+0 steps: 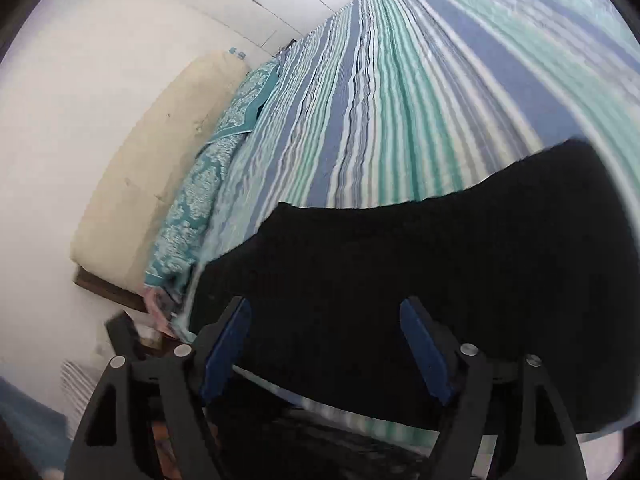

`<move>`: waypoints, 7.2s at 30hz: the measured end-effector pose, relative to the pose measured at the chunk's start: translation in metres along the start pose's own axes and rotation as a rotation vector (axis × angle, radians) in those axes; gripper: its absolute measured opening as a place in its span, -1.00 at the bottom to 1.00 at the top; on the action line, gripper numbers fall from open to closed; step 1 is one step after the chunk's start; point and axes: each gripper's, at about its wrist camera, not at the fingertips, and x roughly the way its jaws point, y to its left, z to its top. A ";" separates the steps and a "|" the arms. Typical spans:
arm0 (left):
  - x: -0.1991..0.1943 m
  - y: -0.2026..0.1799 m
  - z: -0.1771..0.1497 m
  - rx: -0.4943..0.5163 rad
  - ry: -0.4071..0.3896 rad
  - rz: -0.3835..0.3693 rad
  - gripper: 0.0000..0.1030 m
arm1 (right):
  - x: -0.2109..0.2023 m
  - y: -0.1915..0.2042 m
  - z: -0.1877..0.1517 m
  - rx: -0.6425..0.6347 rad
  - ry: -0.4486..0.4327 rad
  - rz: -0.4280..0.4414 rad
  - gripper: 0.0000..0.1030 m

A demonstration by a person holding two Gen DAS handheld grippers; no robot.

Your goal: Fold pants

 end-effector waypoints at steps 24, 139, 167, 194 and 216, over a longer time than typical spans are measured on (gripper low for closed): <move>0.049 -0.054 -0.023 0.275 0.206 0.007 -0.72 | -0.049 -0.053 -0.073 -0.128 0.029 -0.458 0.65; 0.005 -0.004 -0.003 0.142 -0.122 0.158 0.90 | -0.070 0.045 -0.040 -0.556 -0.559 -0.790 1.00; -0.039 0.244 0.098 -0.280 0.082 0.031 0.93 | -0.035 0.009 -0.038 -0.378 -0.304 -0.671 1.00; 0.036 0.247 0.100 -0.269 0.328 0.141 -0.62 | -0.029 -0.004 -0.034 -0.311 -0.257 -0.642 1.00; -0.028 -0.057 0.102 -0.103 0.267 -0.368 -0.75 | -0.107 -0.048 -0.023 -0.073 -0.456 -0.643 1.00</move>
